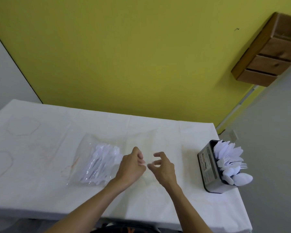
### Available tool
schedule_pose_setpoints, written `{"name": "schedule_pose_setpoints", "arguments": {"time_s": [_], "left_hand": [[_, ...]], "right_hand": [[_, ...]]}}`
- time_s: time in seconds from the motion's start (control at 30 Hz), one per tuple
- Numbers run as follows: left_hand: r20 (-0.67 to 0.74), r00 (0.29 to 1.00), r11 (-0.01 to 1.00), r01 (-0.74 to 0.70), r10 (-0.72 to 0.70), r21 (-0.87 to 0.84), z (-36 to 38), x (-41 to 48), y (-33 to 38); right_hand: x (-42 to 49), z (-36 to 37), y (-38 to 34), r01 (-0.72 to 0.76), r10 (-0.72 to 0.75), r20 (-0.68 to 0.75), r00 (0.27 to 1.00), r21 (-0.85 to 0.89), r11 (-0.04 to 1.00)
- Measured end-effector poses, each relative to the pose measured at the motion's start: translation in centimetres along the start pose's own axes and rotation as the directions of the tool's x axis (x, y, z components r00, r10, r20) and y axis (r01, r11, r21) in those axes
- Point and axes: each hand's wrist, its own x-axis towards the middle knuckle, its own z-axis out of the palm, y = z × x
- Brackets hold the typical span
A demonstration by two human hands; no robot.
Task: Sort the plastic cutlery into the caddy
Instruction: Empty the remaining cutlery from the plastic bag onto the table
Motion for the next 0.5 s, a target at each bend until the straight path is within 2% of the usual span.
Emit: {"name": "schedule_pose_setpoints", "arguments": {"time_s": [0.07, 0.1, 0.2, 0.27, 0.3, 0.4, 0.43, 0.5], "left_hand": [[0.096, 0.995, 0.995, -0.045, 0.037, 0.084, -0.2, 0.1, 0.1], [0.083, 0.995, 0.99, -0.064, 0.054, 0.127, -0.5, 0.3, 0.2], [-0.1, 0.993, 0.976, -0.04, 0.062, 0.212, -2.3, 0.9, 0.6], [-0.17, 0.979, 0.958, -0.065, 0.116, 0.279, -3.5, 1.1, 0.7], [-0.134, 0.979, 0.945, -0.108, 0.156, 0.309, -3.7, 1.2, 0.7], [0.141, 0.966, 0.917, -0.25, 0.216, 0.311, -3.3, 0.7, 1.2], [0.193, 0.953, 0.912, -0.285, 0.235, 0.295, -3.0, 0.5, 1.5], [0.125, 0.955, 0.916, -0.293, 0.268, 0.273, -3.0, 0.3, 2.2]], "right_hand": [[0.5, 0.1, -0.4, -0.016, 0.02, -0.067, 0.998, 0.059, 0.998], [0.8, 0.1, -0.1, -0.07, 0.077, -0.115, 0.99, 0.068, 0.995], [1.4, -0.5, 1.8, -0.224, 0.211, -0.202, 0.957, -0.043, 0.974], [1.3, -0.8, 2.1, -0.204, 0.187, -0.187, 0.964, -0.076, 0.976], [1.2, -0.8, 1.8, -0.141, 0.129, -0.175, 0.976, -0.063, 0.988], [1.4, -0.7, -0.1, 0.06, -0.079, -0.229, 0.97, -0.087, 0.994], [1.7, -0.6, -0.7, 0.05, -0.072, -0.271, 0.96, -0.089, 0.995], [2.9, -0.6, -0.4, -0.075, 0.053, -0.355, 0.934, -0.048, 0.996]]}}
